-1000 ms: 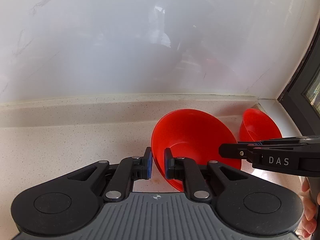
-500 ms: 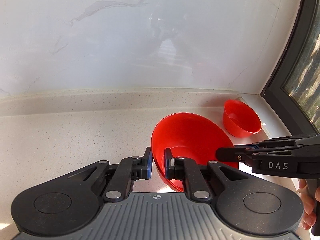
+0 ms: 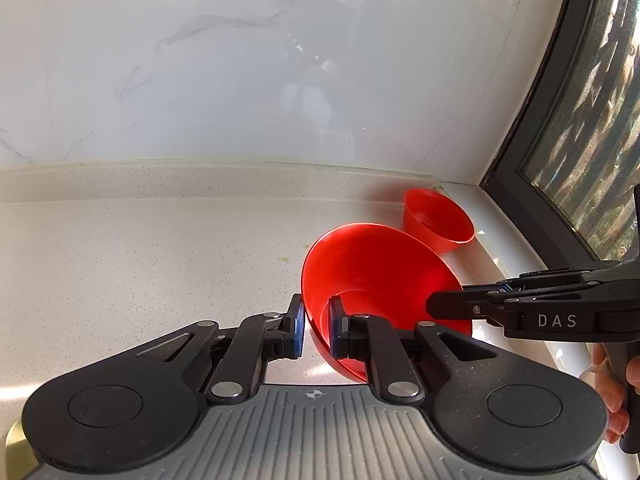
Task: Organize plates and bowls
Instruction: 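Lift the red bowl with the left tool over the first red bowl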
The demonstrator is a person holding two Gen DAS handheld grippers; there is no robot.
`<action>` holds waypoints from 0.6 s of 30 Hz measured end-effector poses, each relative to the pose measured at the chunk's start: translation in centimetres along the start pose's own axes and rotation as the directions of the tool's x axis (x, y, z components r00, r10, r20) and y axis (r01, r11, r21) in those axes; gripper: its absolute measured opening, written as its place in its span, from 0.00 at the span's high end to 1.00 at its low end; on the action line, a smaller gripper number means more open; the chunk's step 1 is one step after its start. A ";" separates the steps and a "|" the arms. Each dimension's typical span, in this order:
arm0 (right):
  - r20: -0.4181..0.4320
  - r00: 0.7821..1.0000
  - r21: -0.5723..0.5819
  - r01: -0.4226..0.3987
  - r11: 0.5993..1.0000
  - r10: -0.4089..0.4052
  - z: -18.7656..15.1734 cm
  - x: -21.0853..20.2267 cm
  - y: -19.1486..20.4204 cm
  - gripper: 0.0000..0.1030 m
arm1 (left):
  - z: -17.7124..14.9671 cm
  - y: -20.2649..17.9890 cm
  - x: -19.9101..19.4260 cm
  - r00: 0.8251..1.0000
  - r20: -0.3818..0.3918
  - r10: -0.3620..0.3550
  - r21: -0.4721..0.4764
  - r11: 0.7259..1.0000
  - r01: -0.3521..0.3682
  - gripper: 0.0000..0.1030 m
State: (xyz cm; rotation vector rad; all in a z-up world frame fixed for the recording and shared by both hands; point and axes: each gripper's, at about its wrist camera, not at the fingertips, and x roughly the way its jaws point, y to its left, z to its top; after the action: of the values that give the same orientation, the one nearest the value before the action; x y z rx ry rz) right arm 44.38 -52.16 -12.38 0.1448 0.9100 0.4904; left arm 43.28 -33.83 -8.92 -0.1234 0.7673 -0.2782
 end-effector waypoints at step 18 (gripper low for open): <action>-0.092 0.995 -0.051 -0.045 0.998 0.041 -5.9 -4.8 3.0 0.88 | -5.3 -0.7 -4.5 0.992 -0.092 -0.089 0.018 0.996 0.091 0.87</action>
State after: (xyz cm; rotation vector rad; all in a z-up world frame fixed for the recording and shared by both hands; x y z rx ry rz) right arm 36.27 -52.26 -11.59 0.0948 0.9832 0.5642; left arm 36.36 -33.20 -9.59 -0.1254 0.8505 -0.3795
